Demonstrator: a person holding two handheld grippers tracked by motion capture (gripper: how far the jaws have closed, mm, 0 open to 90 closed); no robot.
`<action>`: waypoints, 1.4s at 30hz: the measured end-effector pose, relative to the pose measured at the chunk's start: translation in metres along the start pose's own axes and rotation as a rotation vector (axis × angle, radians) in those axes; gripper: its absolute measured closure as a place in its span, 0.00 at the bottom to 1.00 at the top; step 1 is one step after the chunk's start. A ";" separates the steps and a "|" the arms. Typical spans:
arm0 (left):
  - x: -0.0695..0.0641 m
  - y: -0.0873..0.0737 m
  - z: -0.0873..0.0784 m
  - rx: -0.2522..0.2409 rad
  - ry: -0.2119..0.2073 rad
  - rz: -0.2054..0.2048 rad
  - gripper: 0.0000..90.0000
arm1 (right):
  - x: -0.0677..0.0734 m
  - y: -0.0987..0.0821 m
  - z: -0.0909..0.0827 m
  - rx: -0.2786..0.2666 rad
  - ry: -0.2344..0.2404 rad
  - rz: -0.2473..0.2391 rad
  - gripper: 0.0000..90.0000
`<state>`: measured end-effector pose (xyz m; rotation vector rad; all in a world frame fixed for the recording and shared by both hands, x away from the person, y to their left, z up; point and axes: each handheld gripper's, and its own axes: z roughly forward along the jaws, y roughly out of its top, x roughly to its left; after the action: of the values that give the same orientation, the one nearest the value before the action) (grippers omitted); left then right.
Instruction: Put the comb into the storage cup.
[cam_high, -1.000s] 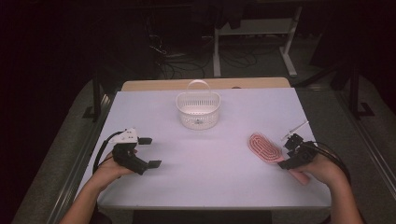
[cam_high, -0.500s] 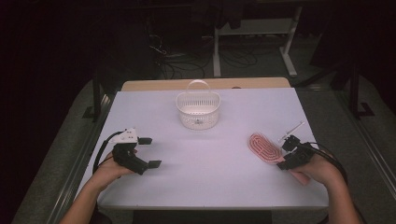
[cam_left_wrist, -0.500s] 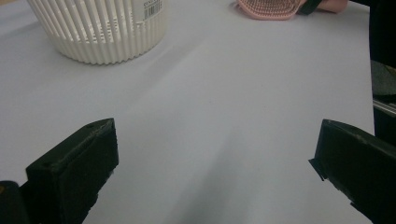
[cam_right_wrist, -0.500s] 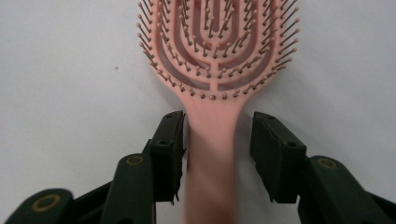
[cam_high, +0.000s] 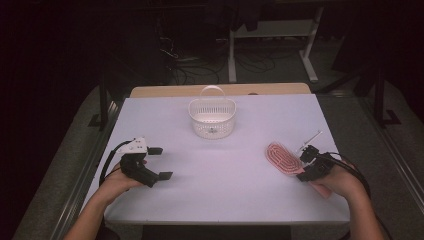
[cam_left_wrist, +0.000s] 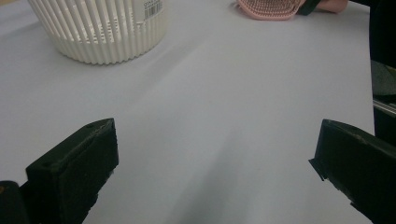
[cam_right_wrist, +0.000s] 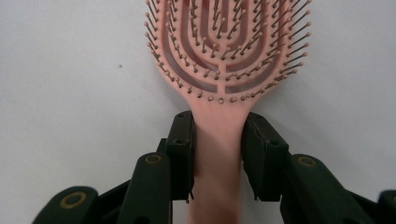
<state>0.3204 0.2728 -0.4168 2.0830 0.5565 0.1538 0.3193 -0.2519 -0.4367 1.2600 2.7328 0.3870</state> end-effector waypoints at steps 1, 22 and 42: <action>0.000 0.000 0.000 0.001 0.000 0.001 0.00 | 0.000 0.000 0.000 0.003 -0.002 -0.004 0.72; 0.000 0.000 0.000 0.000 0.000 0.001 0.00 | 0.003 0.003 0.001 0.024 -0.019 0.022 0.76; 0.000 0.000 0.000 0.002 0.001 0.003 0.00 | -0.009 -0.007 -0.004 -0.160 0.100 0.104 0.77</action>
<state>0.3202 0.2729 -0.4162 2.0856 0.5536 0.1562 0.3186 -0.2638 -0.4346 1.3784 2.6585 0.6827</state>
